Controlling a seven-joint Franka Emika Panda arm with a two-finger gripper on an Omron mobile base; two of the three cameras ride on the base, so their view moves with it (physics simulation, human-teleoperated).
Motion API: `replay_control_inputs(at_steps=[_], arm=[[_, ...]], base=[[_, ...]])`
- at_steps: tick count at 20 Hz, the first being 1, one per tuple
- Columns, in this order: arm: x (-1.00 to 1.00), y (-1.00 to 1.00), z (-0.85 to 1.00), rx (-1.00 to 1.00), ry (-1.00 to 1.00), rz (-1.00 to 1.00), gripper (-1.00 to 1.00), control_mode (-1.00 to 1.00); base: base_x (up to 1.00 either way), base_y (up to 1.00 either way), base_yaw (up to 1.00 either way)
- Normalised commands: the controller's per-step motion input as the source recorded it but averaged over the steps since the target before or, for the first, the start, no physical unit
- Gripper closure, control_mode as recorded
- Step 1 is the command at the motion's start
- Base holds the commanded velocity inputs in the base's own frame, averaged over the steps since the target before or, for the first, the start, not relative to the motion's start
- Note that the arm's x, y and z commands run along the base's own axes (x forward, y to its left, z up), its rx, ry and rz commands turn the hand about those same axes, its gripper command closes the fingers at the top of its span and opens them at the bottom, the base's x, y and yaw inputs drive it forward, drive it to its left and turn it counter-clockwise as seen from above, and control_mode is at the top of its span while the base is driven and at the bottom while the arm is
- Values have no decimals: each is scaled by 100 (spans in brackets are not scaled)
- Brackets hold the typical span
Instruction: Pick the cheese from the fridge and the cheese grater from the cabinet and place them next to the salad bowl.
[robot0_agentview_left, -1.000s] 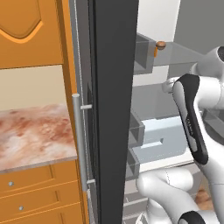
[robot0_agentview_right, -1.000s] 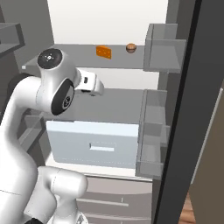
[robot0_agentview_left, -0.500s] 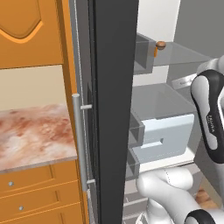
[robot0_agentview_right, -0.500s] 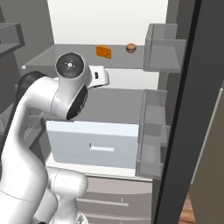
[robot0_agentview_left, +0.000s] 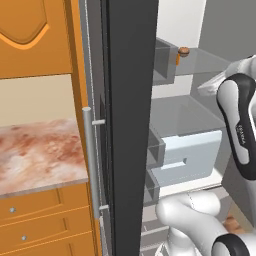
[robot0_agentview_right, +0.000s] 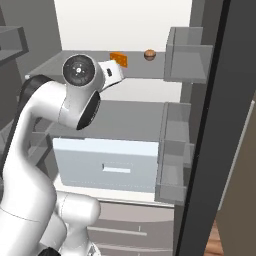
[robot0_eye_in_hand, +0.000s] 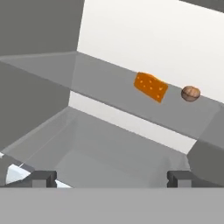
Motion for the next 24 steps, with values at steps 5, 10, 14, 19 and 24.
replay_control_inputs(at_steps=[5,10,14,19,24], arm=[[18,0,45,-8,0,0,-100,-100],[22,0,35,-1,0,0,-100,-100],[29,3,3,0,0,3,-100,-100],[28,9,0,0,0,6,-100,-100],[28,5,0,0,-1,5,-100,-100]], base=[[0,0,0],[0,0,0],[0,0,0],[0,0,0],[0,0,0]])
